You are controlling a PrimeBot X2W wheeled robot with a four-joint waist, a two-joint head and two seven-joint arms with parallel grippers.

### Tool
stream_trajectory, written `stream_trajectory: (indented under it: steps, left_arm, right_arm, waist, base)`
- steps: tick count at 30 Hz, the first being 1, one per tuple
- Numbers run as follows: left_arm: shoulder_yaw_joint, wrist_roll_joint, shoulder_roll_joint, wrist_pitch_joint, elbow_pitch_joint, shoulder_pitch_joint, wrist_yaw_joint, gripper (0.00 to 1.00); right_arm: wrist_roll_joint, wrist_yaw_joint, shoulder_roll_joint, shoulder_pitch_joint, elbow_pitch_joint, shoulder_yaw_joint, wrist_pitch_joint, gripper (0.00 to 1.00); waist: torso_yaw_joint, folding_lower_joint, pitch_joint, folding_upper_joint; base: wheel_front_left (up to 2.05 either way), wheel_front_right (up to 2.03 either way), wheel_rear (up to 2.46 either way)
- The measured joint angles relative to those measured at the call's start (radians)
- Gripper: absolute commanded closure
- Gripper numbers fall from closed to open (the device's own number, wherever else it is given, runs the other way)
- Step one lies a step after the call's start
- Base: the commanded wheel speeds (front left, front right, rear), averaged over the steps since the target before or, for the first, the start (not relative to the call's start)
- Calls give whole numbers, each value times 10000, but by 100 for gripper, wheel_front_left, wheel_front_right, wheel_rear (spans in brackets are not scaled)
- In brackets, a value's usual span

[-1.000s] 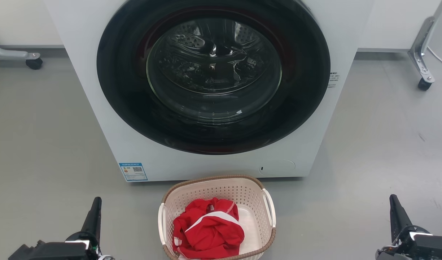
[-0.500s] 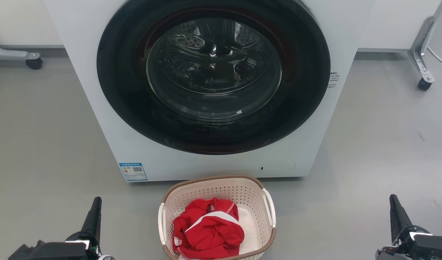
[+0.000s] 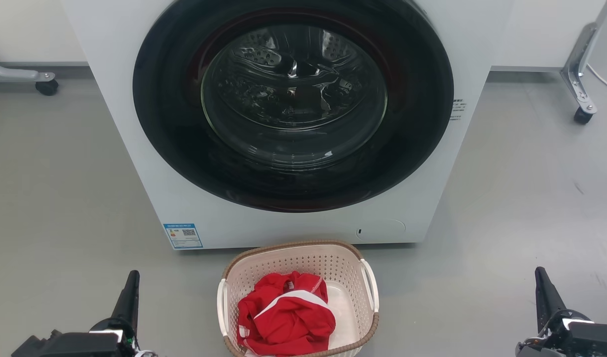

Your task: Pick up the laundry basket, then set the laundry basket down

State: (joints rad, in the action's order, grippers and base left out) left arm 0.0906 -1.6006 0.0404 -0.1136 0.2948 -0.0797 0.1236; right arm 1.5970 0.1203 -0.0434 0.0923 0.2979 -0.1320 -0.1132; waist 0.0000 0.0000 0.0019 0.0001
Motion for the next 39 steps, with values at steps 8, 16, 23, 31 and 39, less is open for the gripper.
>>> stream_trajectory:
  steps: [8,16,23,31,39]
  left_arm:
    - [0,0,0,0,0,0,0,100]
    - [0,0,0,0,-2,0,0,100]
    - [0,0,0,0,-2,0,0,100]
    - [0,0,-2,0,-2,0,0,100]
    - [0,0,-2,0,-2,0,0,100]
  right_arm:
    - [0,0,0,0,-2,0,2,100]
    - [2,0,0,0,-2,0,2,100]
    - [2,0,0,0,-4,0,2,100]
    - [2,0,0,0,-4,0,2,100]
    - [2,0,0,0,-6,0,0,100]
  waist:
    - [-1,0,1,0]
    - [-1,0,1,0]
    - [-1,0,1,0]
    - [0,0,1,0]
    - [0,0,1,0]
  base:
    - [0,0,0]
    - [0,0,0]
    - [0,0,0]
    - [0,0,0]
    - [0,0,0]
